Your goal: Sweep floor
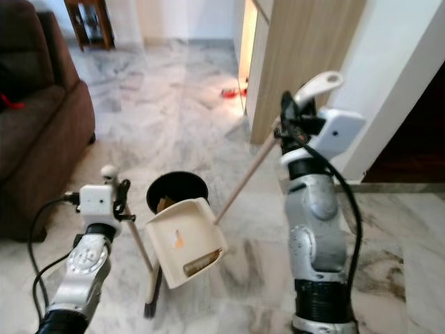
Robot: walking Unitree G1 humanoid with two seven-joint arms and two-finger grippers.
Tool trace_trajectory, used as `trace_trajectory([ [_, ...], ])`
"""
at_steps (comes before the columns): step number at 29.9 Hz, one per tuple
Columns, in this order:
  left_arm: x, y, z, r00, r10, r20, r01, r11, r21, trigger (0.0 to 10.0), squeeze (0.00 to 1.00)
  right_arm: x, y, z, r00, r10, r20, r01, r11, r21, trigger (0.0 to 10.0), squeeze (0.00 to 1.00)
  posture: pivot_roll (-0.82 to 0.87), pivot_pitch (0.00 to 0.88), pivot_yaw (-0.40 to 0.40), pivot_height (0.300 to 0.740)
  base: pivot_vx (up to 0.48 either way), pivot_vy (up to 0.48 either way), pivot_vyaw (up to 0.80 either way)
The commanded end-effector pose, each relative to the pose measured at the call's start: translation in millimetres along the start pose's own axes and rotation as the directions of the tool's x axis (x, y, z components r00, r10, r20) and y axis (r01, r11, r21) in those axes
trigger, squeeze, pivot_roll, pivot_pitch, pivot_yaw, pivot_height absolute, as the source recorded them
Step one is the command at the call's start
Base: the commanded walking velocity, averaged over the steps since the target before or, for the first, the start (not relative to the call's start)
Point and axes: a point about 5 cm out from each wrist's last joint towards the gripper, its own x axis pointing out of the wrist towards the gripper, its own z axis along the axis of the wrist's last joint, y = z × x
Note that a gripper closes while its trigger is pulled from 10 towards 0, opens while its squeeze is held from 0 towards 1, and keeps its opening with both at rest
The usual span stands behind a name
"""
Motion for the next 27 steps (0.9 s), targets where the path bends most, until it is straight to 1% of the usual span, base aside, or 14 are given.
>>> trace_trajectory([
  [1,4.1,-5.2,9,0.999,-0.014,0.039,0.014,1.0,0.01,10.0,0.0,4.9,0.1,20,0.996,-0.001,0.091,-0.001,1.0,0.022,10.0,0.0,-0.01,0.0,0.0,0.74,0.289,0.0,0.0],
  [9,4.8,-5.4,9,0.999,-0.014,0.038,0.014,1.0,0.009,10.0,0.0,5.4,2.0,22,0.995,0.017,0.1,-0.017,1.0,0.006,10.0,0.0,-0.01,0.0,-0.001,0.74,0.289,0.0,0.0],
  [11,4.5,-4.7,9,0.999,-0.013,0.038,0.013,1.0,0.008,10.0,0.0,5.3,2.7,22,0.995,0.02,0.1,-0.02,1.0,0.006,10.0,0.0,-0.01,0.0,-0.001,0.74,0.144,0.0,0.8],
  [14,1.9,-1.8,8,0.999,-0.009,0.037,0.009,1.0,0.012,10.0,0.0,5.5,2.5,22,0.995,0.018,0.096,-0.02,1.0,0.014,10.0,0.0,-0.01,0.0,-0.001,0.74,0.0,0.0,0.44],
  [17,-6.6,8.9,5,0.999,0.008,0.035,-0.009,0.999,0.035,10.0,0.0,5.7,2.3,22,0.995,0.017,0.098,-0.019,1.0,0.016,10.0,0.0,-0.01,0.0,-0.001,0.74,0.0,0.0,0.0],
  [18,-10.6,15.8,6,0.999,0.024,0.042,-0.026,0.999,0.046,10.0,0.0,5.9,2.5,22,0.995,0.017,0.099,-0.019,1.0,0.017,10.0,0.0,-0.01,0.0,-0.001,0.74,0.0,0.0,0.0],
  [22,-17.1,31.2,12,0.995,0.081,0.062,-0.086,0.994,0.074,10.0,0.0,6.3,2.8,22,0.995,0.018,0.101,-0.02,1.0,0.019,10.0,0.0,0.0,0.0,0.002,0.74,0.0,0.0,0.0],
  [23,-23.0,40.3,15,0.99,0.122,0.069,-0.127,0.989,0.081,10.0,0.0,6.2,2.8,22,0.995,0.019,0.101,-0.021,1.0,0.019,10.0,0.0,0.0,0.0,0.001,0.74,0.0,0.0,0.0],
  [25,-28.5,46.6,18,0.987,0.141,0.079,-0.149,0.984,0.096,10.0,0.0,6.4,2.6,22,0.995,0.019,0.1,-0.021,1.0,0.02,10.0,0.0,0.0,0.0,0.001,0.74,0.0,0.0,0.0],
  [26,-35.2,53.8,20,0.982,0.165,0.088,-0.174,0.978,0.117,10.0,0.0,6.5,2.4,23,0.995,0.018,0.101,-0.02,1.0,0.021,10.0,0.0,0.0,0.0,0.003,0.74,0.0,0.0,0.0],
  [27,-35.2,53.8,20,0.982,0.165,0.088,-0.174,0.978,0.117,10.0,0.0,6.5,2.4,23,0.995,0.018,0.101,-0.02,1.0,0.021,10.0,0.0,0.0,0.0,0.003,0.74,0.0,0.0,0.0],
])
